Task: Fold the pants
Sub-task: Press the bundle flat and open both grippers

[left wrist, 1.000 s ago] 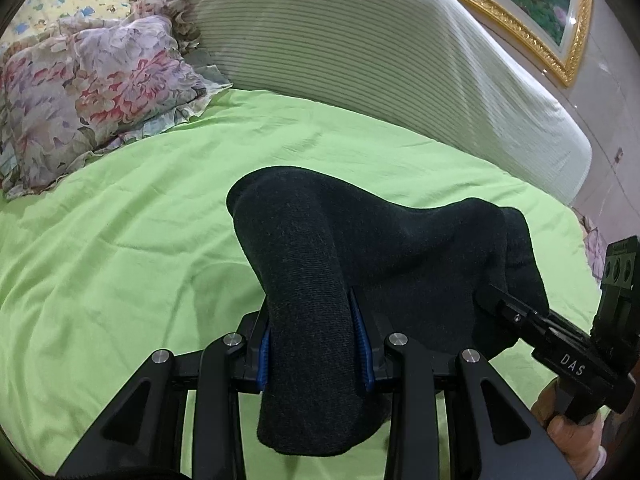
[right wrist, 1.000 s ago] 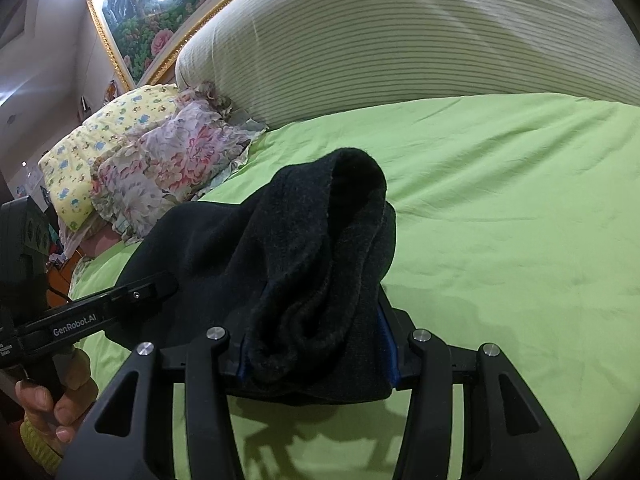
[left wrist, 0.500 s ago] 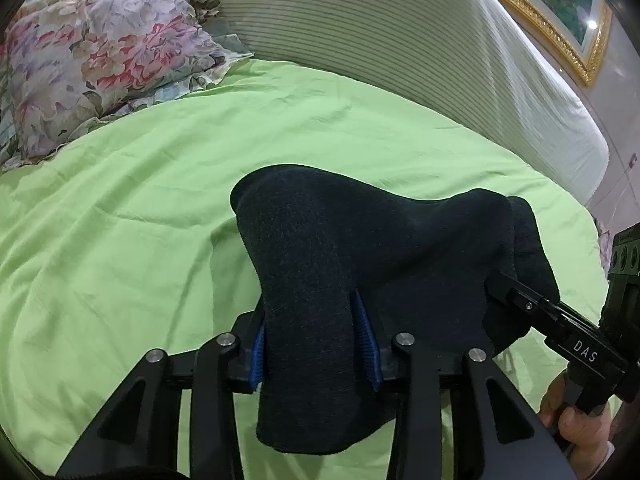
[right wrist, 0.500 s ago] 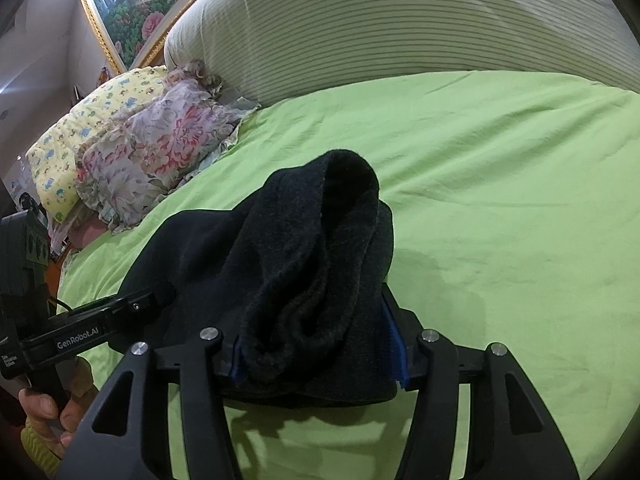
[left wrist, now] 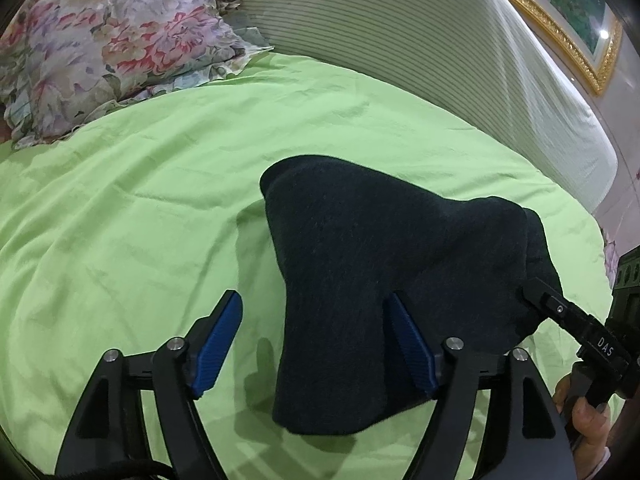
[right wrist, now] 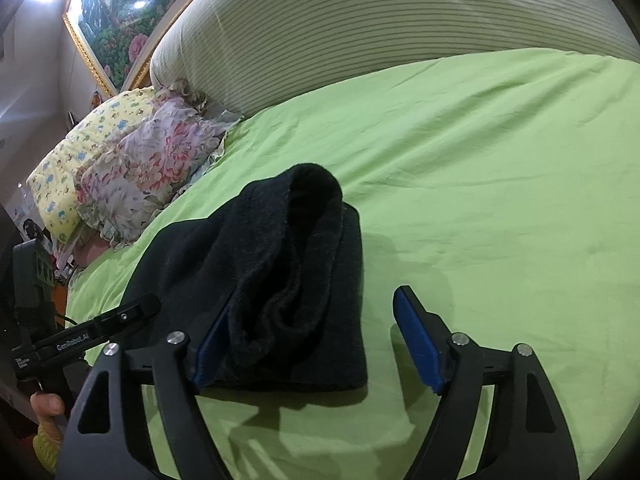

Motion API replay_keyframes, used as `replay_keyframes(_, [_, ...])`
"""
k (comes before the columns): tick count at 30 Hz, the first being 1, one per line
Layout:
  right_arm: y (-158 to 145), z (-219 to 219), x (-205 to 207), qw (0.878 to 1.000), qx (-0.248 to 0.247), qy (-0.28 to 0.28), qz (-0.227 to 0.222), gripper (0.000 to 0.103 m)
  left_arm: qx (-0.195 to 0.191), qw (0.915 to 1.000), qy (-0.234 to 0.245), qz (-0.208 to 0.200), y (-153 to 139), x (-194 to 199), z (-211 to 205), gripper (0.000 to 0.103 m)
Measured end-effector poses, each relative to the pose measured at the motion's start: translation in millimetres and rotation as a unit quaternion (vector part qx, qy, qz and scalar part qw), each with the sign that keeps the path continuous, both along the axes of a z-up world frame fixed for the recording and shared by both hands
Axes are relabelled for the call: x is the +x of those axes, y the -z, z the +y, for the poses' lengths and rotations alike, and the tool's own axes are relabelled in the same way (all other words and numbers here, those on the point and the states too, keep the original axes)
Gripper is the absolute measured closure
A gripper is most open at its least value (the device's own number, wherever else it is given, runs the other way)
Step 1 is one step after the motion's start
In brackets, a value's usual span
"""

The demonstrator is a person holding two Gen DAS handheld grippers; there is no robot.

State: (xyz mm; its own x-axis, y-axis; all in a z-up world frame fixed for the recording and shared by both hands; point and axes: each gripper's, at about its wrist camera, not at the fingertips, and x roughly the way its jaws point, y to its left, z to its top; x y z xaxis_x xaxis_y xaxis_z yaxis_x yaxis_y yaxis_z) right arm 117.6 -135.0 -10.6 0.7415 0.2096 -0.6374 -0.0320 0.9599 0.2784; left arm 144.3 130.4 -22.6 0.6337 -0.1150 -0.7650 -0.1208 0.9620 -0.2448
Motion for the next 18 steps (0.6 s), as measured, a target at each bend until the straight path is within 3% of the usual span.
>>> replay_keyframes(8, [-3.5,-2.5,-12.9,1.0,0.006,0.008,-0.013,0.022,0.002,0.9999,-0.011,-0.002,-6.2,-18.7,-2.9,0.022])
replay_keyframes(18, [-12.2,23.8,-33.2,0.998,-0.046,-0.021,-0.04,0.016,0.032,0.9993,-0.016,-0.012,-12.4,-47.7,-13.3,0.02])
